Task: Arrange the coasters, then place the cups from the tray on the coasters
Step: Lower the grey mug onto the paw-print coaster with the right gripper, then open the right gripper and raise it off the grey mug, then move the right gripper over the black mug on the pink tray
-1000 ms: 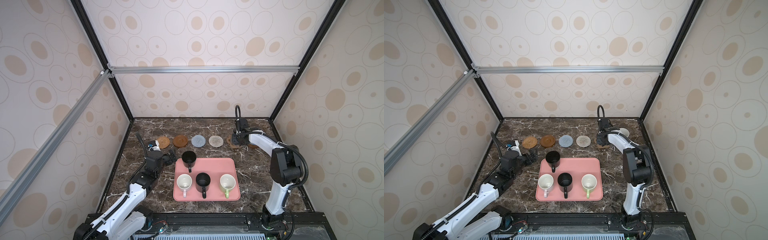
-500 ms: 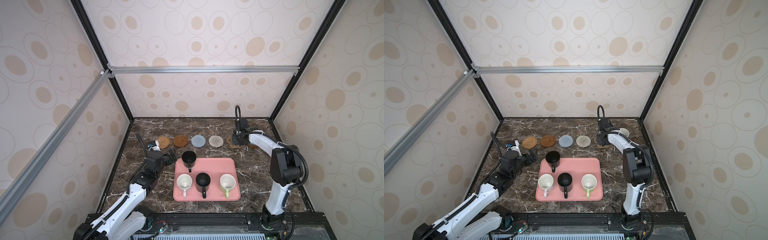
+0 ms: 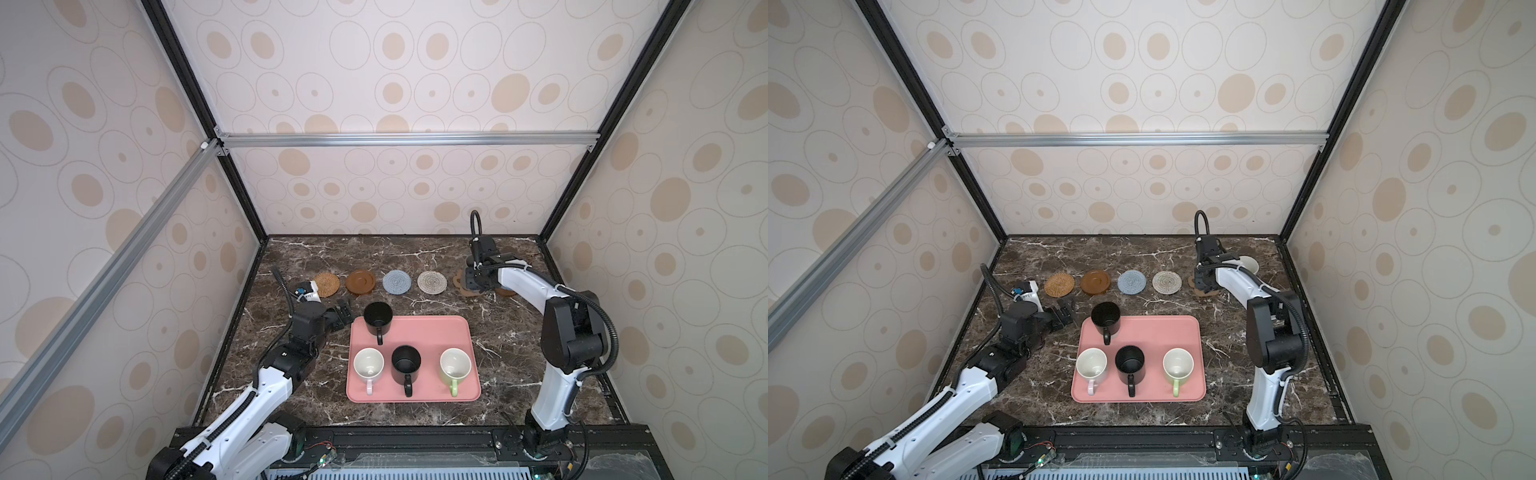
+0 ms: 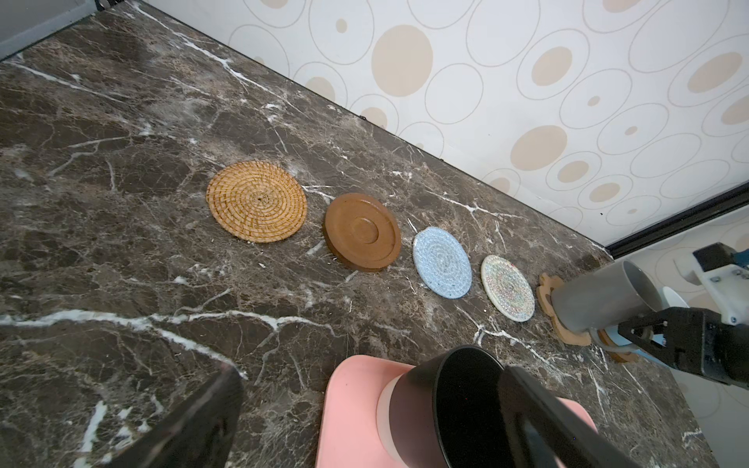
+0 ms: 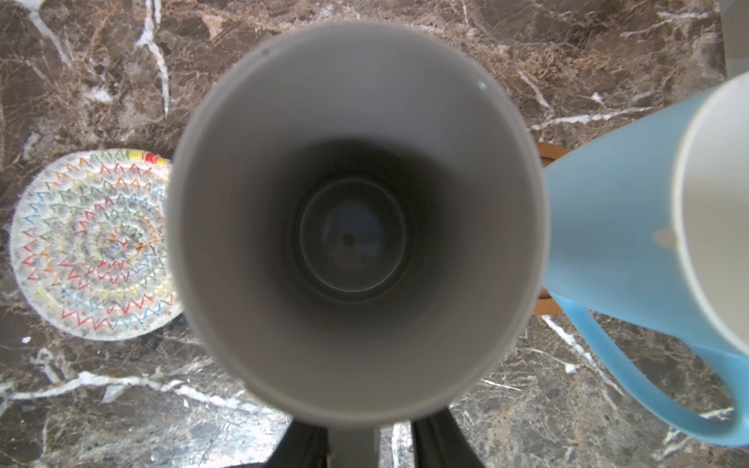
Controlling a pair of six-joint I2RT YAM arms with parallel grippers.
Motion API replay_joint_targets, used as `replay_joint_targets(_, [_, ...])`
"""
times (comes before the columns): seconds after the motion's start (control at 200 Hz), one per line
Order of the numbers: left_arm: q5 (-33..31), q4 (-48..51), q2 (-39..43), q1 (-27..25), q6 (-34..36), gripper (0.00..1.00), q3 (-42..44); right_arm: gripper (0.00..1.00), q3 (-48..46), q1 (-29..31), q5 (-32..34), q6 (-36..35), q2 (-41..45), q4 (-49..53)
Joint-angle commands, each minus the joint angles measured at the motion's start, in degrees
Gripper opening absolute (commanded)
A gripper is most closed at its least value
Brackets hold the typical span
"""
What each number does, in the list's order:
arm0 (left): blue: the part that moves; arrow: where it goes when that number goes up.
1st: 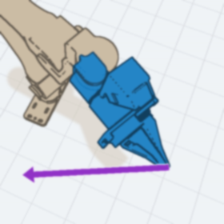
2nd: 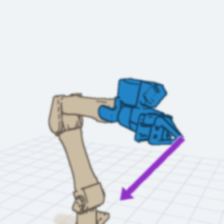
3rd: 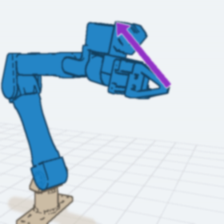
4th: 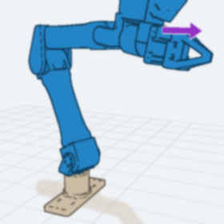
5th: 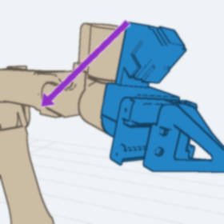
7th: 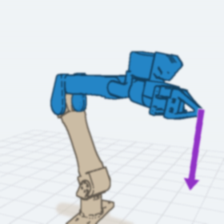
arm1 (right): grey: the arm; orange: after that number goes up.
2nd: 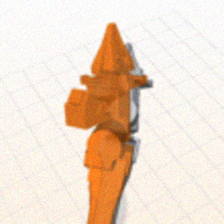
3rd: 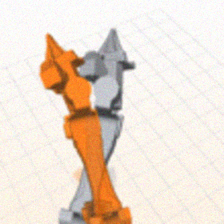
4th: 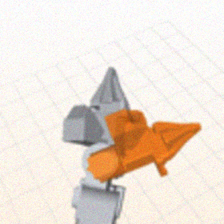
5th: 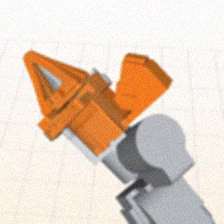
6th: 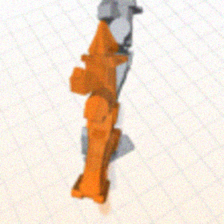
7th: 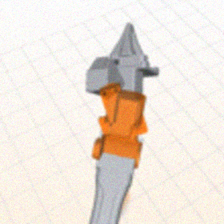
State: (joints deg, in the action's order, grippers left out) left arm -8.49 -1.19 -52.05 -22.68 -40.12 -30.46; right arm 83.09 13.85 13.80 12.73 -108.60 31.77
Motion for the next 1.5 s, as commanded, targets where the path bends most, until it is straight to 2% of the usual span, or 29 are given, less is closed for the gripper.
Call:
replay_joint_targets(0.0, [-0.91,-0.04,1.09,-0.44,-0.09,1.0,0.05,0.32,0.48,-0.05,1.87,-0.69,2.07,2.0])
replay_joint_targets(0.65, [-0.99,-0.14,1.41,-0.44,-0.34,1.0,0.46,0.32,0.98,-0.05,2.8,-0.75,2.16,3.4])
replay_joint_targets(1.151, [-1.61,0.67,1.48,-0.44,-0.31,1.0,-0.22,0.4,4.46,1.81,-2.69,0.16,8.6,7.43])
replay_joint_targets(1.496, [-2.06,1.65,2.45,-0.44,-0.88,1.0,-0.21,0.43,8.44,11.23,-2.78,3.49,11.78,12.77])
